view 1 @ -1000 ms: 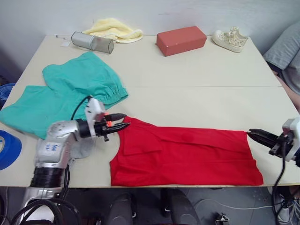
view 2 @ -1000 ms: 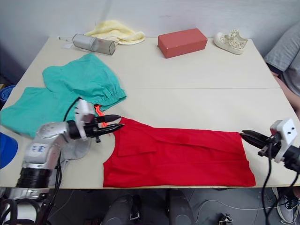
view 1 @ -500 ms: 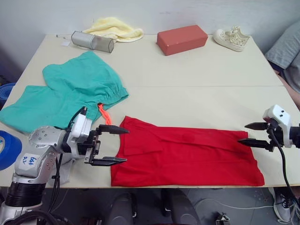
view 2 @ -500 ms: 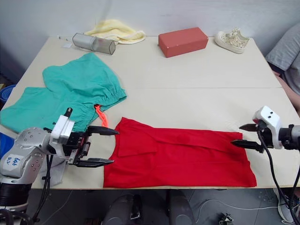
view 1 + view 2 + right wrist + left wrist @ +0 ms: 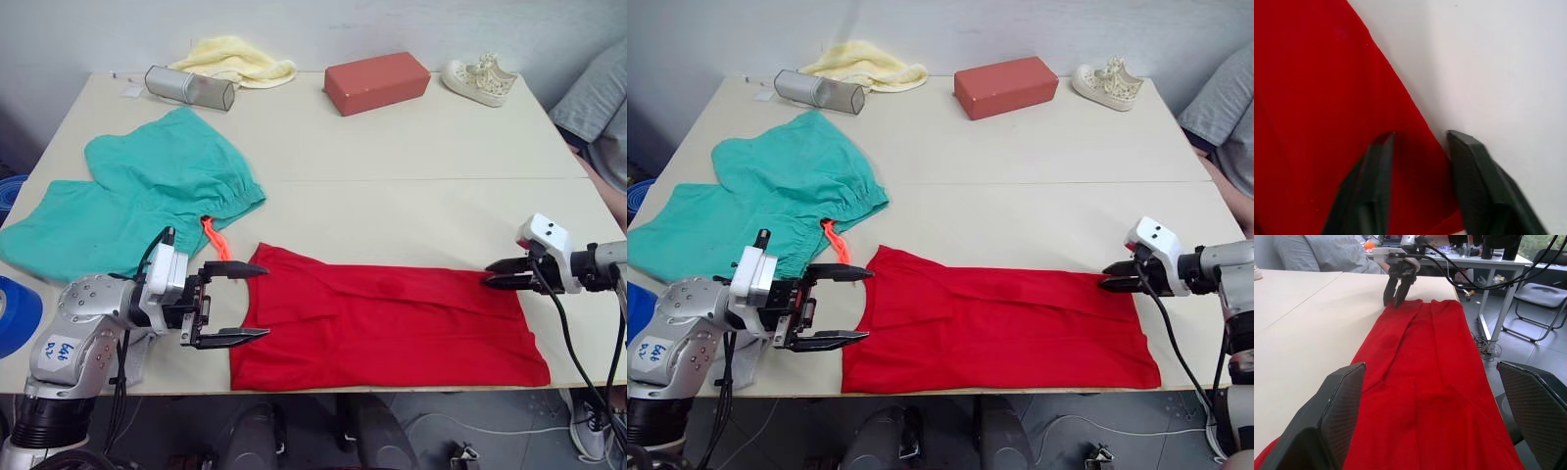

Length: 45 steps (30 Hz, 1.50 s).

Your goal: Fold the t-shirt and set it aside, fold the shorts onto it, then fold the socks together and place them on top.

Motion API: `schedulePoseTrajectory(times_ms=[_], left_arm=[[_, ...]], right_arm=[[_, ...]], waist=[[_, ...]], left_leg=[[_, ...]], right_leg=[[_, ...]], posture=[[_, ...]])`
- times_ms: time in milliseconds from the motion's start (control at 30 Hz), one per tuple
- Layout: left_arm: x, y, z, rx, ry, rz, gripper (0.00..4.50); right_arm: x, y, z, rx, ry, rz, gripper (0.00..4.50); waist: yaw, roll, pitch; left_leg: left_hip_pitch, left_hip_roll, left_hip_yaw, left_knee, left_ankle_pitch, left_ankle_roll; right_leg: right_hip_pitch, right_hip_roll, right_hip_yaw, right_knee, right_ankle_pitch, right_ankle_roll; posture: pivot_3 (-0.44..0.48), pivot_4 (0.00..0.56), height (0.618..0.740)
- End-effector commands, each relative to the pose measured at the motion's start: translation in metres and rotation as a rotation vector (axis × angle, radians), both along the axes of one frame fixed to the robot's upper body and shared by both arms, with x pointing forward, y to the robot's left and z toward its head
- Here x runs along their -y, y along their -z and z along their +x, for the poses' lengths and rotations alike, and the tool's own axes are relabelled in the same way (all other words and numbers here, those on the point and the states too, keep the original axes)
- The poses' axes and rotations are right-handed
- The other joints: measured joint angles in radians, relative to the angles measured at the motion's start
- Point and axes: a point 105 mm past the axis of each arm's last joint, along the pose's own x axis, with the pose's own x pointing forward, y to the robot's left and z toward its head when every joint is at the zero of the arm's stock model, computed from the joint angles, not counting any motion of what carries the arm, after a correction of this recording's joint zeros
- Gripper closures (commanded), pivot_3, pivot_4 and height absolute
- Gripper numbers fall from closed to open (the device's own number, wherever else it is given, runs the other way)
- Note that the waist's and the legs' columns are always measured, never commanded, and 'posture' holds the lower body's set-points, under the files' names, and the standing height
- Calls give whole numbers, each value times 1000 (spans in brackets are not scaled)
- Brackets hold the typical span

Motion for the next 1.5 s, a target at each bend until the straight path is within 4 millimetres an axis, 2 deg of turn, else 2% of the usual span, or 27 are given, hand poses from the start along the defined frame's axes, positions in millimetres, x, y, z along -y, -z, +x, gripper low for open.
schedulePoseTrajectory(times_ms=[33,67,100,433,667,733,833,867,933,1033,1133,1200,1300,1367,1500], left_arm=[[1,-4,0,46,-17,-12,0],[1,-4,1,47,-21,-14,0],[1,-4,3,51,-31,-20,0],[2,-5,19,78,-139,-79,0],[5,3,24,92,-214,-86,0],[7,5,24,84,-227,-92,0],[9,9,25,59,-234,-89,0],[8,10,26,54,-236,-87,0],[7,8,30,48,-239,-86,0],[4,4,36,38,-246,-96,0],[2,2,40,39,-236,-79,0],[0,-2,45,44,-230,-76,0],[-2,-7,53,62,-213,-55,0],[-1,-13,59,108,-191,-34,0],[6,-18,74,132,-153,0,0]], right_arm=[[0,-3,4,21,-26,-34,3986],[0,-6,6,38,-29,-47,4330],[1,-9,9,57,-29,-57,4492],[-9,-48,68,455,-2,-249,4492],[-20,-55,88,634,0,-346,4492],[-24,-54,86,592,18,-236,4492],[-16,-53,79,495,62,-124,3872],[-12,-60,78,537,73,-114,3528],[-5,-74,71,603,74,-85,2831],[6,-91,57,617,98,45,1770],[12,-110,37,622,131,187,714],[10,-117,13,596,139,284,17],[3,-113,-26,530,151,367,17],[2,-111,-50,475,240,497,17],[3,-90,-90,318,405,586,17]], waist=[[-3,0,0],[-6,0,0],[-9,0,0],[-26,0,0],[-35,0,0],[-37,0,0],[-37,0,0],[-37,0,0],[-36,1,0],[-30,1,1],[-23,1,1],[-15,1,1],[-3,1,0],[8,2,0],[17,1,0]], left_leg=[[0,0,0,0,0,0],[0,0,0,0,0,0],[0,0,0,0,0,0],[1,0,1,1,1,-1],[0,0,2,1,1,-1],[0,0,3,2,1,-1],[0,1,3,2,2,-1],[0,1,3,2,2,-1],[0,1,3,2,2,-1],[1,1,3,3,2,-1],[1,1,2,3,2,-1],[1,2,2,3,1,-2],[0,2,0,1,1,-2],[0,2,0,1,1,-2],[1,1,0,0,0,0]], right_leg=[[0,0,0,0,0,0],[0,0,0,0,0,0],[0,0,0,0,0,0],[0,1,1,2,0,1],[0,1,2,1,0,1],[0,1,3,1,1,1],[0,2,3,2,1,1],[0,2,3,2,1,1],[0,3,3,2,1,1],[0,3,3,3,1,1],[0,3,3,2,1,2],[0,3,3,2,1,2],[0,3,2,2,1,1],[0,4,1,2,1,1],[1,3,2,0,1,1]], posture=[[0,150,740],[0,150,740],[0,150,740],[0,150,740],[0,150,740],[0,150,740],[0,150,740],[0,150,740],[0,150,740],[0,150,740],[0,150,740],[0,150,740],[0,150,740],[0,150,740],[0,150,740]])
